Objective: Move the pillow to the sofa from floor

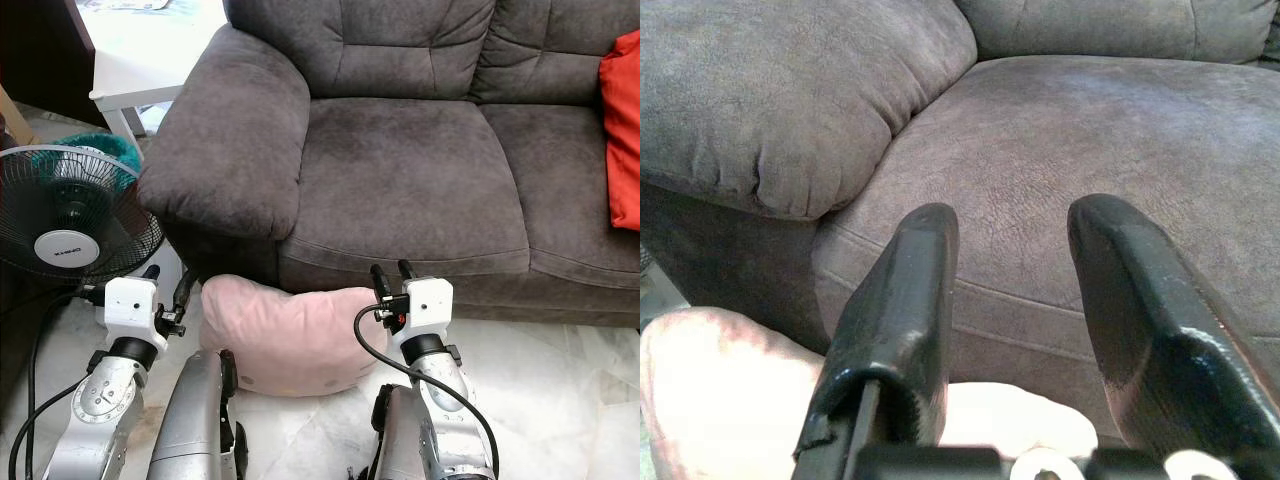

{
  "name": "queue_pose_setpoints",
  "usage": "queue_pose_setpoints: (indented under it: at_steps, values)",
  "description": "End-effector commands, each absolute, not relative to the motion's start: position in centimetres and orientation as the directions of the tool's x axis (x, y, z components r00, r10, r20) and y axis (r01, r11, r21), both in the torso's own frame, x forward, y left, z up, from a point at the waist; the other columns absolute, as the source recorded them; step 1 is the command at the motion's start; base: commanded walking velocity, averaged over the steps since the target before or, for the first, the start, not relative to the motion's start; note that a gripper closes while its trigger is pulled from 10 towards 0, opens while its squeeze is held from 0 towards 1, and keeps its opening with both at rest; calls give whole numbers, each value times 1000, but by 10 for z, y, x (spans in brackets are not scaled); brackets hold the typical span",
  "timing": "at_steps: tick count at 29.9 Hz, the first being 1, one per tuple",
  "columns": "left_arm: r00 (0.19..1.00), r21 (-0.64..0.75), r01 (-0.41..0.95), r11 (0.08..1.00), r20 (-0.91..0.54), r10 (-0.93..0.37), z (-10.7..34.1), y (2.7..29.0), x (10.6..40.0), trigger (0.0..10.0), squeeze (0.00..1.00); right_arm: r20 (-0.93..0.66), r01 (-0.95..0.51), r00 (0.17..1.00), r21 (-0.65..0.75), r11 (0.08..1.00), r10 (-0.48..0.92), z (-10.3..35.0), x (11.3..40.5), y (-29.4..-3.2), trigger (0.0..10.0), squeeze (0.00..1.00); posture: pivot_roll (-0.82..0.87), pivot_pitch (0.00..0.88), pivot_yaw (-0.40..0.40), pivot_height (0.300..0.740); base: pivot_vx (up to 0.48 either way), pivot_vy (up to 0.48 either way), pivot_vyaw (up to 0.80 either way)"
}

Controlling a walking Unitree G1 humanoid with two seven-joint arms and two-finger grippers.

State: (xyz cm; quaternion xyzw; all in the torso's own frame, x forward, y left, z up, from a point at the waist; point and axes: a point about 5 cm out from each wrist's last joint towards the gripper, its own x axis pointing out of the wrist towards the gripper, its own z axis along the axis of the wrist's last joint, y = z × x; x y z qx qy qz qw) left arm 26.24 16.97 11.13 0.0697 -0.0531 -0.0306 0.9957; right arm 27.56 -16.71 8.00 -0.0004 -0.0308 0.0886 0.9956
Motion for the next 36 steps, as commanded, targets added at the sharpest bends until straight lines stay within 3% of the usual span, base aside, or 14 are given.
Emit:
queue_pose_setpoints:
  at_steps: [1,9,21,24,27,33,36]
  values:
    - [995,149,45,988,76,-57,107,172,262,10000,0,58,-183,981,-13,983,183,78,273,-167,10000,0,162,138,-31,519,300,0,0]
    - [996,147,46,988,73,-57,107,172,262,10000,0,52,-203,978,-32,979,204,77,272,-165,10000,0,163,140,-32,519,344,0,395]
    - [994,143,84,986,58,-93,105,168,262,10000,0,49,-190,980,-13,982,191,77,273,-167,10000,0,163,140,-32,519,319,0,0]
    - [978,149,203,968,-83,-192,85,164,256,10000,0,46,-188,981,-12,982,189,76,273,-167,10000,0,167,140,-32,519,0,0,0]
    - [965,147,240,960,-141,-220,76,164,251,10000,0,45,-189,981,-12,982,189,76,273,-167,10000,0,166,142,-31,519,0,0,0]
    - [932,172,288,942,-278,-234,53,162,241,10000,0,43,-189,981,-11,982,189,76,273,-167,10000,0,163,140,-33,519,0,0,0]
    - [942,140,246,959,-267,-202,50,165,239,10000,0,43,-188,981,-12,982,188,76,273,-167,10000,0,166,141,-34,519,0,0,0]
